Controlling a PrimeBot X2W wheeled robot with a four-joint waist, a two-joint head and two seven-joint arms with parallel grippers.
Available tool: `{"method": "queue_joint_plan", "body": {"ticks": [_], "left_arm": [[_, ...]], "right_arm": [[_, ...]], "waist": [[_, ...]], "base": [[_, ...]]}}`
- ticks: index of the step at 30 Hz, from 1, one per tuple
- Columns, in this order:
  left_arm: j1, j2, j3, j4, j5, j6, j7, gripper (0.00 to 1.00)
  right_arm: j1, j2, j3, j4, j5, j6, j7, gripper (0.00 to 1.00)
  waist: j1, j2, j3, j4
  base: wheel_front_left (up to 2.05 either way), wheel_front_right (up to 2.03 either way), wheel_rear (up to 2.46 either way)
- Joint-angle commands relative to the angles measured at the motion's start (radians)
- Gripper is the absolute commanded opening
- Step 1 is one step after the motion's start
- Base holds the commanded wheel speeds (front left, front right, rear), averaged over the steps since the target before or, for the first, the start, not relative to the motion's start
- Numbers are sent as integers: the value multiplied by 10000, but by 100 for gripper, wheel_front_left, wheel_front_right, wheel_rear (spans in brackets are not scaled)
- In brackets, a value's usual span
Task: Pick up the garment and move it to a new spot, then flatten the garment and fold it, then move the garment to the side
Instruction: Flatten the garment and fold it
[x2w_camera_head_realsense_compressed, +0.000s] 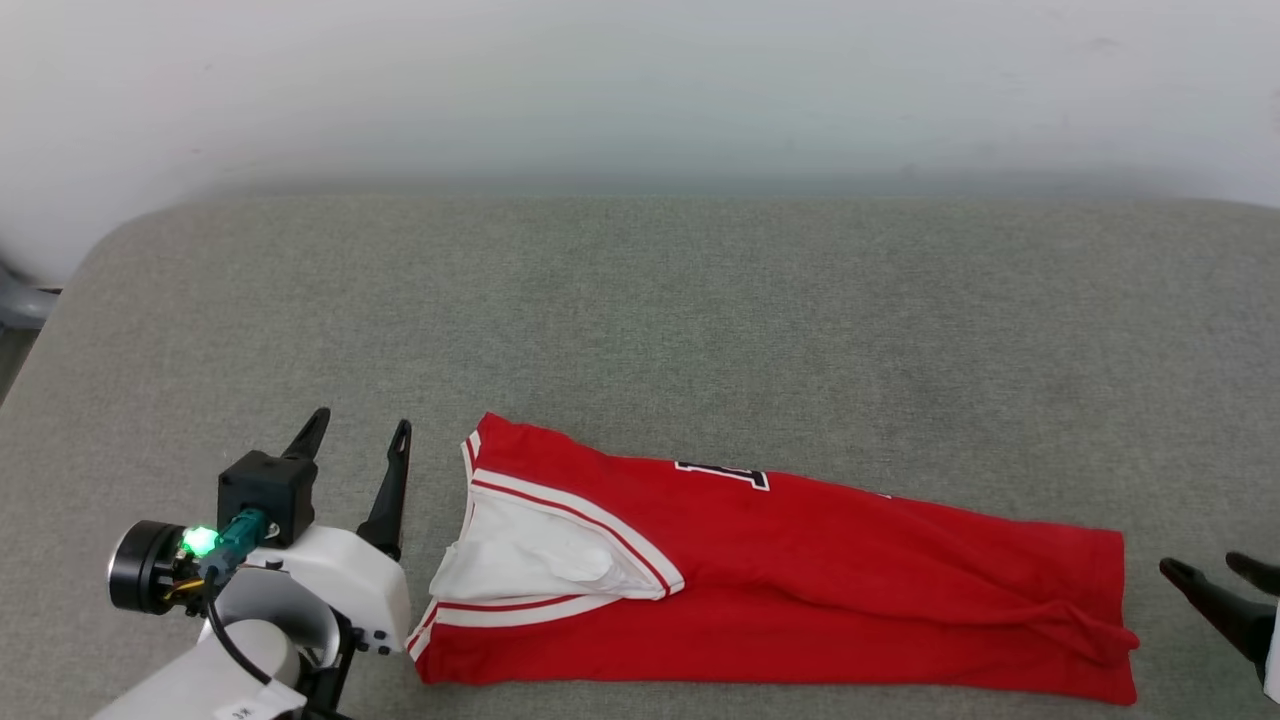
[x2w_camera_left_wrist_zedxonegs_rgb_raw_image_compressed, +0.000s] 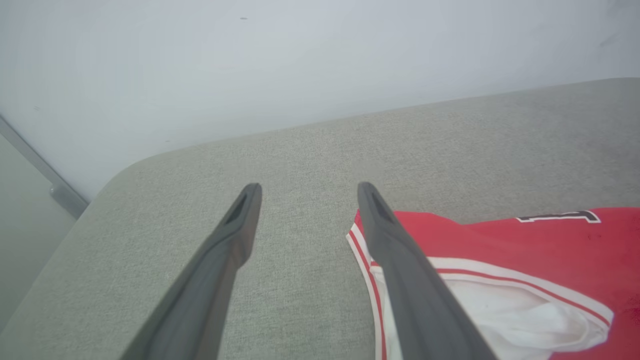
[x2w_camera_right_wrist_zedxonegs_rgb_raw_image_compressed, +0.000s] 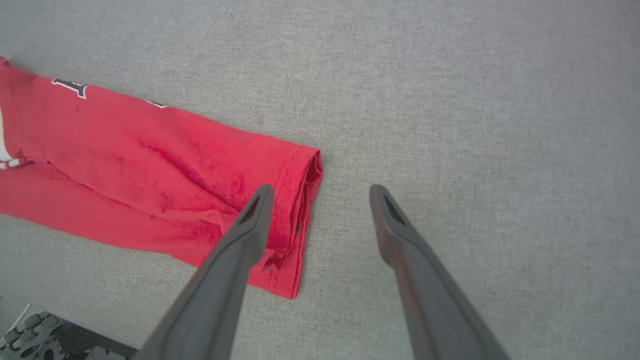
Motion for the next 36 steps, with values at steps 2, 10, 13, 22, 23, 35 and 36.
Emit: {"method": "queue_joint_plan", "body": {"ticks": [2,10,13,22,23,35,36], "left_arm": [[479,-204,463,-185,452,163,-64,100],[1937,-1275,2723,-722,2451,245,-59,100],[2364,-1779,3518,-846,3155,105,-60,100],[3698,-3460,5710,-1015,4938,-481,-59,100],[3823,-3662,5952,-1013,5120,-541,-61,100],[4590,-5066,7511,-1042,7366,-1854,-60,100],[4605,-5160,7544,-991,7483,-1963,-60,100]], "right_arm": [[-4,-15,-37,144,183,-8,362,100],[-504,418,117,1092,383,-8,1249,100],[-670,625,298,1446,335,-8,1249,100],[-979,1278,1124,2268,427,-7,733,100],[-1016,1358,1247,2341,449,-7,646,100],[-1198,1610,2424,3361,673,7,-384,0],[-1218,1572,2451,3476,677,7,-519,0]], "waist": [[1,-1,60,82],[1,-1,357,387],[1,-1,483,523],[1,-1,706,685],[1,-1,718,691],[1,-1,612,739],[1,-1,602,736]], "base": [[0,0,0],[0,0,0],[0,0,0],[0,0,0],[0,0,0],[0,0,0],[0,0,0]]}}
